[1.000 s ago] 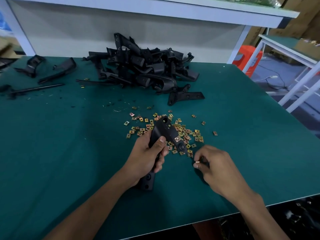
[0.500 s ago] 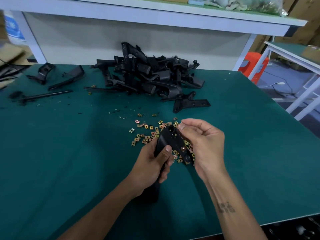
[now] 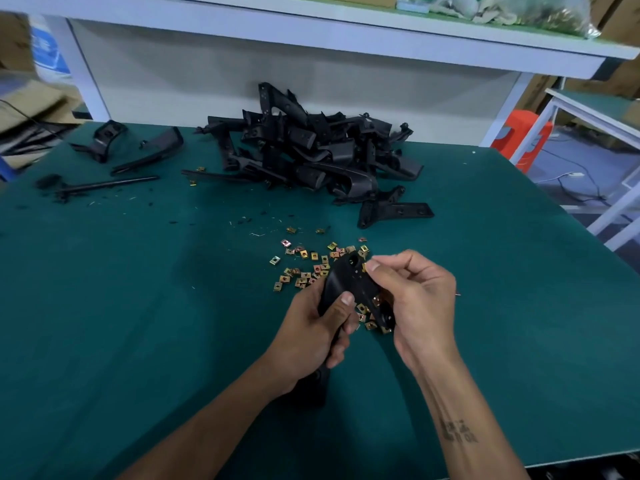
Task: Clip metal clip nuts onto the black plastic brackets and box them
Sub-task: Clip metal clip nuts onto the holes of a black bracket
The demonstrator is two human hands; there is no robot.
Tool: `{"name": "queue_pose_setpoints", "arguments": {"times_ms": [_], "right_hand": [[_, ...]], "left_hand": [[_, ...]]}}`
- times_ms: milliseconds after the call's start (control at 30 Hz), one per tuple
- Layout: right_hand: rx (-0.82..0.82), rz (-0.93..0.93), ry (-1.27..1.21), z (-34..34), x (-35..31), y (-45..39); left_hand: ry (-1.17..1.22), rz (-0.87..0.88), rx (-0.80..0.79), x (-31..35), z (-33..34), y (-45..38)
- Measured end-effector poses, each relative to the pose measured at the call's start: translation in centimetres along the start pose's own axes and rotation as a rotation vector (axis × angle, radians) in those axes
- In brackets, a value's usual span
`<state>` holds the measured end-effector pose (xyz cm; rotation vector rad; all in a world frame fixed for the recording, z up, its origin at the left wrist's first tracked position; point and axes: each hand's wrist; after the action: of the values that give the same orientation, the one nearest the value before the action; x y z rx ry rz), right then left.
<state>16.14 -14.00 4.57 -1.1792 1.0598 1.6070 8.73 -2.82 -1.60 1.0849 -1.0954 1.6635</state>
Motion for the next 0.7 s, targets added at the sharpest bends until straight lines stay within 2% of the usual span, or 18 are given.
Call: {"name": "queue_pose_setpoints", "arguments": {"times_ms": [400,600,700], "right_hand": [[0.080,-0.109,0.090,0.0,1.0,-0.5],[-0.028,-0.118,0.213,-0.1,1.0,-0.7],[-0.008,-0.152,0.248,0.1,1.1,-0.6]], "left_hand": [[0.053,0.001,0.002,-0.5,-0.5,-0.1],[0.060,0.010,0.002,-0.6,-0.6,-0.1],[0.061,0.004,0.008,-0.7,-0.6,-0.1]]}}
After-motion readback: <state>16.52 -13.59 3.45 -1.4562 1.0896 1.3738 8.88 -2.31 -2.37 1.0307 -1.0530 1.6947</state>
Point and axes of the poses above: each hand's wrist, its own y-axis away from the middle knuckle, its own z-axis out of the palm, x = y × z, and after that the axes turned 11 degrees about z, right-handed
